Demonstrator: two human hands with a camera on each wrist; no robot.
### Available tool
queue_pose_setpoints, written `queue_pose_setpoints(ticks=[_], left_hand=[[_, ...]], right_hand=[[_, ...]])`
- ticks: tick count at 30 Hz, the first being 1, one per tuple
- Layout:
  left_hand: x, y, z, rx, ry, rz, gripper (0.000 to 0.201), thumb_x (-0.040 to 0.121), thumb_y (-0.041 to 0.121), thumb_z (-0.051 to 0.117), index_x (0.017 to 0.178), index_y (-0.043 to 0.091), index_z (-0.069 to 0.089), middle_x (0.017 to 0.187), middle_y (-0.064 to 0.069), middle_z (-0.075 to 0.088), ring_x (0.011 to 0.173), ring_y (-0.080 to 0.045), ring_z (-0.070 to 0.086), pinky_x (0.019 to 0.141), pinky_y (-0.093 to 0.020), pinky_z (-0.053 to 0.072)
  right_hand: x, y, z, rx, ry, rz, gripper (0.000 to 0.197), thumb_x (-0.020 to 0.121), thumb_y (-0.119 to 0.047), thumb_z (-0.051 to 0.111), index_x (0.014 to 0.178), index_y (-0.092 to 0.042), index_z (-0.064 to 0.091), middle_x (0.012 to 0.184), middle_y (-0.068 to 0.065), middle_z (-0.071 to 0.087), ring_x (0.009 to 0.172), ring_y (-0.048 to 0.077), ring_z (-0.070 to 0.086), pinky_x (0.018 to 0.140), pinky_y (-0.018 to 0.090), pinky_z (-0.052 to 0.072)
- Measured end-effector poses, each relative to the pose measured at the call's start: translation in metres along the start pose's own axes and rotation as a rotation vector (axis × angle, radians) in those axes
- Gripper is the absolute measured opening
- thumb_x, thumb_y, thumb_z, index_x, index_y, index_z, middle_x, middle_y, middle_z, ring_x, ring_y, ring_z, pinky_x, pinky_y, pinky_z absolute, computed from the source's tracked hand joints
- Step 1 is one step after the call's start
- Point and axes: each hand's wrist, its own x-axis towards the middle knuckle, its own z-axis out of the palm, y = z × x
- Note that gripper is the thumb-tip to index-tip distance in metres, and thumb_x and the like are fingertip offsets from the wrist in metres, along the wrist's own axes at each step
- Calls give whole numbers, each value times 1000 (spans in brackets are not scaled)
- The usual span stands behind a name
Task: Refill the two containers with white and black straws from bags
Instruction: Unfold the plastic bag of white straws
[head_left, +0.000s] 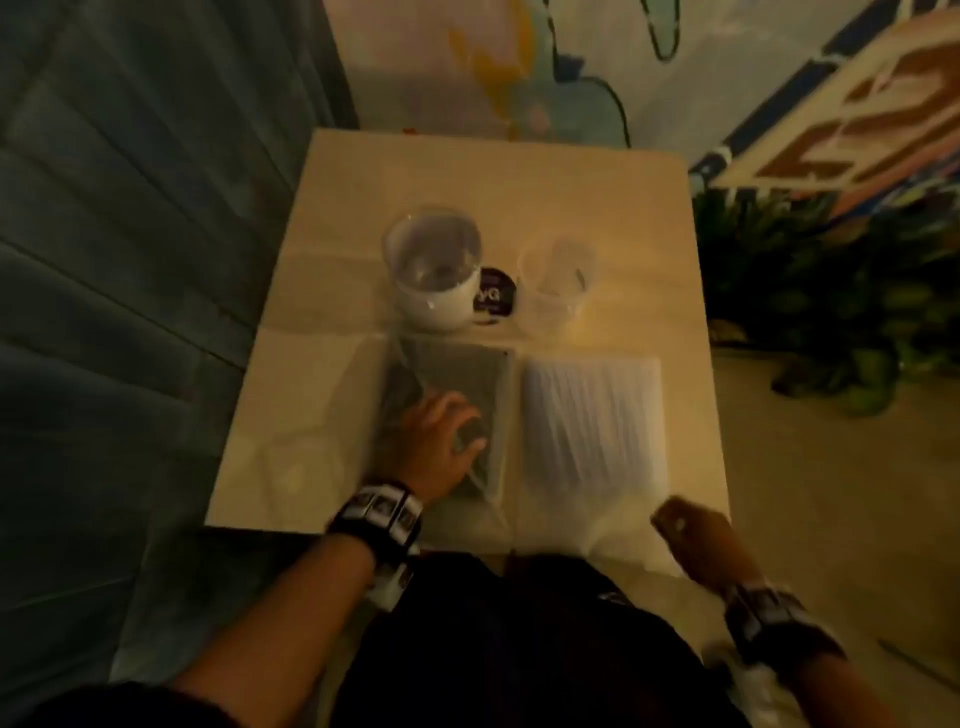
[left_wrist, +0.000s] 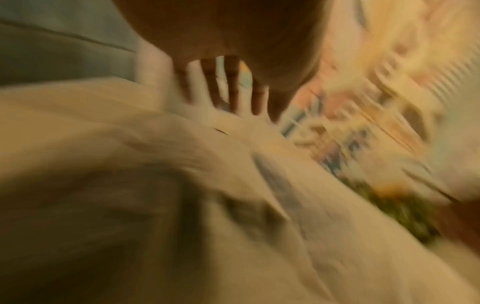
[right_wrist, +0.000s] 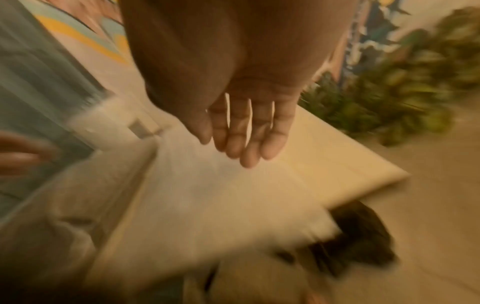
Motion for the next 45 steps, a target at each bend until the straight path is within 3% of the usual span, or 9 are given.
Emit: queue_pose_setpoints(ticks=[4, 8, 12, 24, 28, 33, 36, 41, 45], left_hand=[[22, 22, 33, 259, -468, -244, 82, 80, 68, 58, 149, 47, 20, 163, 4, -11, 148, -30, -17, 111, -71, -1], [1, 3, 42, 330, -510, -349, 85, 81, 68, 57, 149, 53, 8, 162, 5, -17, 147, -33, -22, 107, -77, 1], [-27, -34, 23, 294, -422, -425, 84, 80, 67, 61, 149, 53, 16, 164, 7, -6, 149, -28, -14, 107, -76, 8], [-57, -121, -31, 251, -207, -715, 81, 82, 35, 74, 151, 31, 32, 163, -6, 10, 149, -35, -4, 117, -61, 9], [-43, -87, -15, 336, -115, -544, 67, 78, 23, 71, 139, 18, 46, 155, -13, 29, 146, -36, 16, 114, -59, 19], [-32, -43, 26, -50, -528, -513, 33, 82, 51, 66, 96, 21, 65, 105, -5, 70, 101, -29, 65, 87, -38, 51], [-31, -32, 38, -140, -772, -455, 24, 87, 33, 63, 74, 13, 63, 88, -12, 69, 91, -30, 66, 73, -34, 47], [-14, -25, 24, -363, -781, -453, 27, 89, 12, 65, 62, 9, 61, 54, -5, 61, 53, -19, 60, 61, -33, 50], [-6, 3, -6, -660, -655, -566, 16, 93, 7, 62, 78, 6, 65, 54, -1, 62, 48, -11, 59, 48, -24, 50]], right_hand=[[44, -18, -3, -110, 201, -193, 9, 95, -22, 65, 103, -18, 63, 109, 4, 56, 93, 26, 61, 75, 34, 46], [72, -20, -4, -224, 126, -196, 49, 92, -38, 66, 137, -25, 53, 150, 8, 38, 132, 31, 41, 106, 47, 43], [90, -18, -2, -294, -1, -198, 60, 90, -50, 64, 145, -36, 43, 162, 5, 21, 147, 30, 21, 117, 53, 31], [95, -49, 37, -422, -71, -279, 63, 91, -53, 60, 148, -38, 39, 162, 8, 19, 146, 35, 19, 115, 52, 34], [98, -81, 55, -435, -81, -267, 61, 91, -52, 60, 147, -37, 41, 162, 8, 20, 146, 35, 20, 114, 52, 35], [103, -110, 75, -413, -62, -210, 59, 92, -48, 59, 147, -37, 41, 162, 7, 20, 147, 34, 20, 115, 51, 34], [103, -123, 81, -367, -54, -147, 55, 94, -46, 57, 146, -36, 43, 161, 6, 22, 146, 33, 21, 115, 49, 35], [87, -136, 65, -325, -100, -204, 51, 95, -55, 54, 138, -29, 52, 156, 8, 33, 140, 31, 34, 113, 48, 37], [34, -156, 50, -192, -69, -611, 57, 81, -73, 59, 105, -22, 60, 126, 4, 54, 110, 24, 52, 91, 40, 47]])
